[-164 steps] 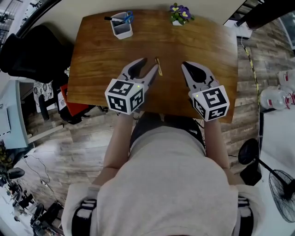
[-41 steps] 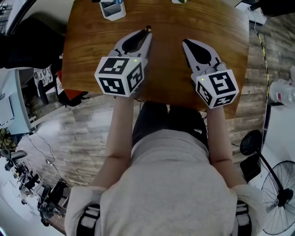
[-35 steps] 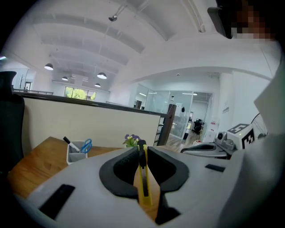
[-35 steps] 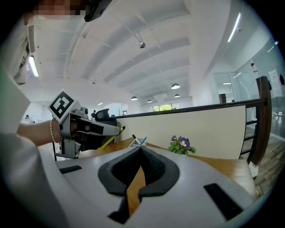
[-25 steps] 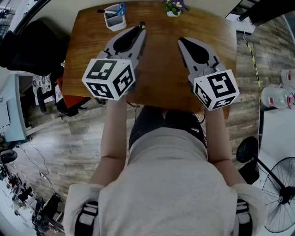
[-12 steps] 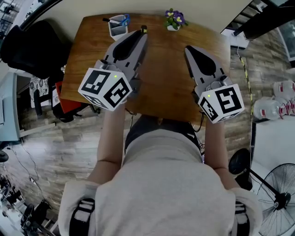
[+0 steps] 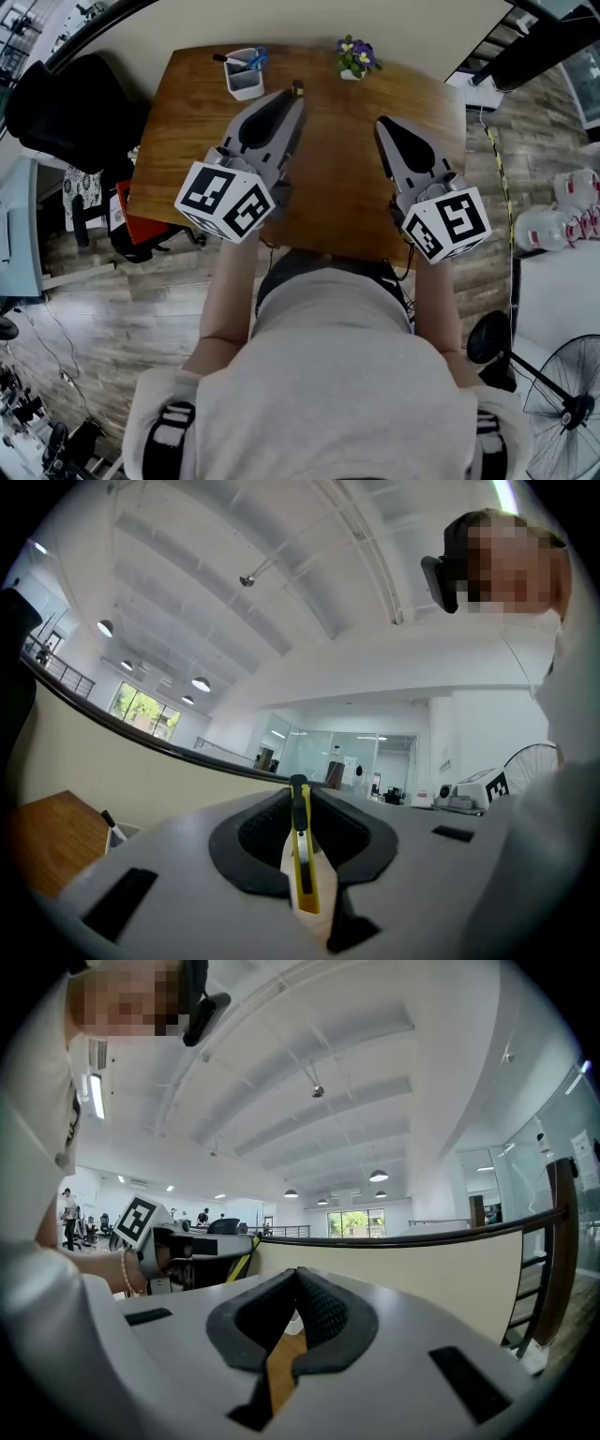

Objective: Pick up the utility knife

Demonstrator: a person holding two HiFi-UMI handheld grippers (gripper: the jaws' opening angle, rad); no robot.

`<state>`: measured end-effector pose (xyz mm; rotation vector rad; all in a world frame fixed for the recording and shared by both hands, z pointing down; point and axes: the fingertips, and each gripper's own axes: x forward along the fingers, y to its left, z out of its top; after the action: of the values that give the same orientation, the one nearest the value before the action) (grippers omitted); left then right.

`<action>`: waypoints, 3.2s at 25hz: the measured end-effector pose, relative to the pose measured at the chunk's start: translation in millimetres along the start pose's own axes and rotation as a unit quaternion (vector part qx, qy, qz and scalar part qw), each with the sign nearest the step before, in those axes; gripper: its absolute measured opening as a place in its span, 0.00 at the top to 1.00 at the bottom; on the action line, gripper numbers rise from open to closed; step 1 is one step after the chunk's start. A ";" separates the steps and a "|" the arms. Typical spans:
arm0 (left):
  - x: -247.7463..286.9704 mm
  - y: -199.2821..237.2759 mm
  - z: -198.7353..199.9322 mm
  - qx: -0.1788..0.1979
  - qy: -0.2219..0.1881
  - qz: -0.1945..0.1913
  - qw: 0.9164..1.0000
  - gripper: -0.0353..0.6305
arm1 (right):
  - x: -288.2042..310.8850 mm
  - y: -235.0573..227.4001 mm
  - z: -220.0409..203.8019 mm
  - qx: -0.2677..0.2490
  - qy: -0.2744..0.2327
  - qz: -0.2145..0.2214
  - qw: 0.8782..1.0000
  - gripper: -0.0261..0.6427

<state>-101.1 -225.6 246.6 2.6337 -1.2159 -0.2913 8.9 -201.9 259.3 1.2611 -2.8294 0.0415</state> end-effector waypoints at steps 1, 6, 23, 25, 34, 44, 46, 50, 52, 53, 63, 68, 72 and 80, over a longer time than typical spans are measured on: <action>0.4 0.7 -2.8 -0.002 0.002 0.000 1.000 0.84 | 0.9 0.9 -1.7 0.003 0.001 0.002 1.000 0.94; 1.5 -3.9 -16.4 -0.015 0.012 -0.012 1.000 0.84 | 2.8 4.4 -10.6 0.010 0.005 0.013 1.000 0.94; 6.5 -9.5 -46.8 -0.018 0.053 -0.016 0.998 0.84 | 1.6 1.9 -32.9 0.033 0.027 0.018 0.999 0.94; 6.7 -9.5 -48.4 -0.019 0.054 -0.016 0.998 0.84 | 1.9 0.8 -34.0 0.033 0.027 0.019 0.999 0.94; 4.3 -9.1 -51.8 -0.024 0.056 -0.015 0.998 0.84 | 2.5 1.8 -37.7 0.034 0.034 0.019 0.999 0.94; 0.5 -5.8 -50.5 -0.028 0.052 -0.009 0.998 0.84 | 3.1 6.3 -37.1 0.035 0.034 0.021 0.999 0.94; 0.6 -5.3 -50.4 -0.029 0.051 -0.008 0.998 0.84 | 3.3 6.7 -37.3 0.034 0.034 0.023 0.999 0.94; -1.3 -5.1 -49.8 -0.032 0.049 -0.006 0.998 0.84 | 2.9 8.8 -37.5 0.032 0.035 0.025 0.999 0.94; -2.2 -4.2 -49.5 -0.034 0.049 -0.003 0.998 0.84 | 2.7 9.5 -38.2 0.033 0.036 0.027 0.998 0.94; -2.5 -3.6 -49.3 -0.034 0.049 -0.003 0.998 0.84 | 2.8 9.7 -38.6 0.034 0.036 0.028 0.998 0.94; -6.3 1.0 -48.9 -0.036 0.048 0.000 0.998 0.84 | 5.3 13.0 -41.4 0.034 0.044 0.028 0.998 0.94; -8.7 4.8 -51.9 -0.040 0.052 0.001 0.998 0.84 | 8.1 15.8 -44.9 0.036 0.048 0.032 0.998 0.94; -10.9 4.9 -53.2 -0.041 0.054 0.000 0.998 0.84 | 8.3 17.8 -44.9 0.035 0.049 0.034 0.998 0.94; -10.5 6.5 -52.5 -0.042 0.056 -0.002 0.998 0.84 | 14.2 18.8 -47.0 0.033 0.056 0.040 0.997 0.94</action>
<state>-98.2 -215.3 299.5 2.5443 -1.1388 -0.1887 -13.2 -197.9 306.9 1.1193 -2.8014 0.2030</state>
